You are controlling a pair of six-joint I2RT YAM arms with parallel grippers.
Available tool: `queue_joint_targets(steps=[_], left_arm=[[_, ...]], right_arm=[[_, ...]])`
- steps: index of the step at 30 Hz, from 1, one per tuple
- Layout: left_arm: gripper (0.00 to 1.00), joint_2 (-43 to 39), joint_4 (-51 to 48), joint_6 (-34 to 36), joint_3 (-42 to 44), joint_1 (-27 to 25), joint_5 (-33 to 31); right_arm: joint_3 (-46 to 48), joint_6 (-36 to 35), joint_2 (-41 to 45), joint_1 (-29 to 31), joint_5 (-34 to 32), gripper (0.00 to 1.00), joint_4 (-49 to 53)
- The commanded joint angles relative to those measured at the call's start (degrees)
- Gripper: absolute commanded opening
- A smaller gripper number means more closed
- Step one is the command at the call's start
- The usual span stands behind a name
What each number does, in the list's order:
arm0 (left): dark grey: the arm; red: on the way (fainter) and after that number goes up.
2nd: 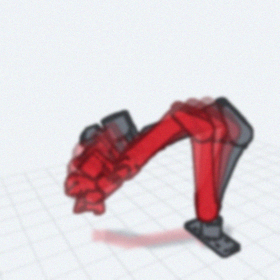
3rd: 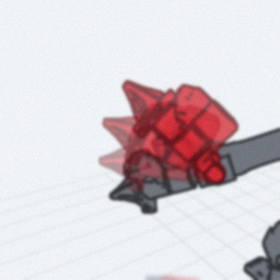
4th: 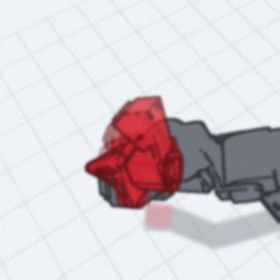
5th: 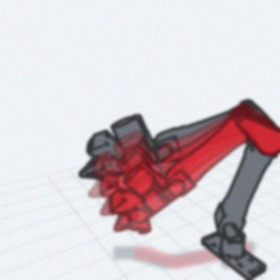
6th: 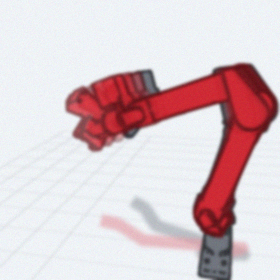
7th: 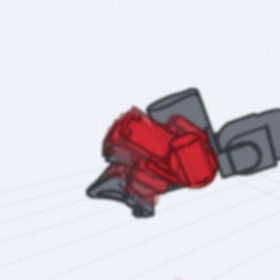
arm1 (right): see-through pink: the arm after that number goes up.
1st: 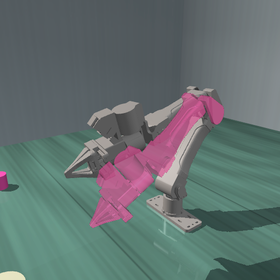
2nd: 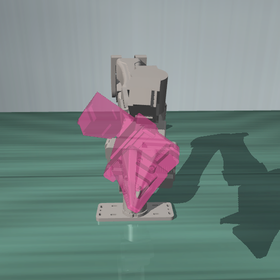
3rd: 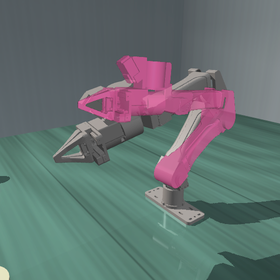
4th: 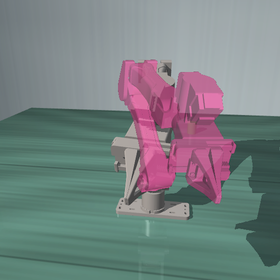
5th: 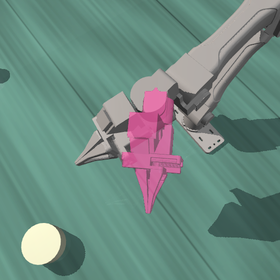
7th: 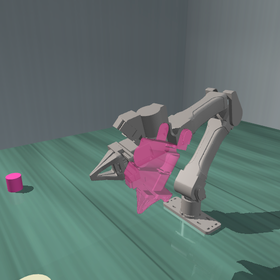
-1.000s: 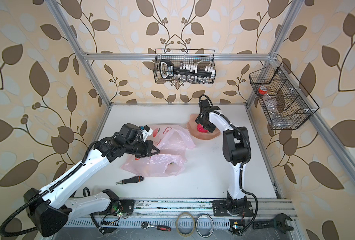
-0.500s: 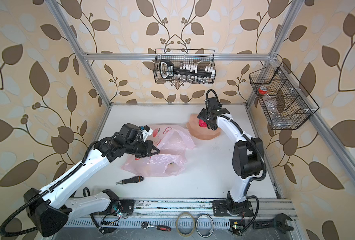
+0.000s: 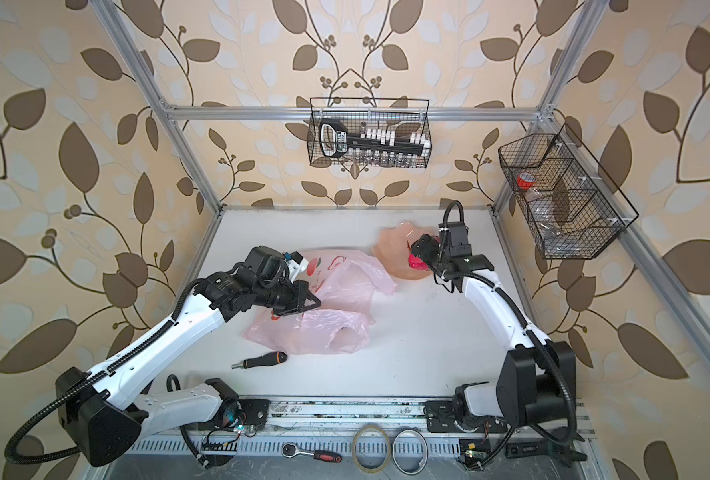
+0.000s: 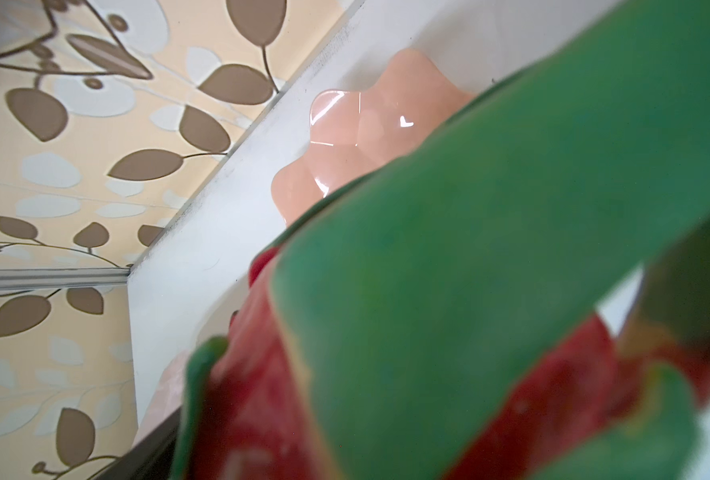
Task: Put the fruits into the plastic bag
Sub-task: 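Lift the dragon fruit off the plate with the right gripper, then carry the dragon fruit with the right gripper to the bag mouth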
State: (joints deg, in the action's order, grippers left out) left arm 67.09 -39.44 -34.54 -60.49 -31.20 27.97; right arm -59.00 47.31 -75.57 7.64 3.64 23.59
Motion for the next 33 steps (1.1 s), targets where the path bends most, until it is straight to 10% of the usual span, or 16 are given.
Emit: queue_joint_targets(steps=[1, 17, 33], left_arm=[[0.0, 0.06, -0.55, 2.08, -3.06, -0.52, -0.1], [0.0, 1.81, -1.16, 3.0, -5.15, -0.46, 0.16], [0.0, 2.34, -0.99, 2.93, -5.36, -0.52, 0.69]], right_arm=[[4.79, 0.21, 6.25, -0.11, 3.39, 0.35, -4.57], [31.71, 8.79, 38.35, -0.11, 9.62, 0.29, -4.7], [41.95, 17.67, 44.38, 6.07, 16.55, 0.22, -16.11]])
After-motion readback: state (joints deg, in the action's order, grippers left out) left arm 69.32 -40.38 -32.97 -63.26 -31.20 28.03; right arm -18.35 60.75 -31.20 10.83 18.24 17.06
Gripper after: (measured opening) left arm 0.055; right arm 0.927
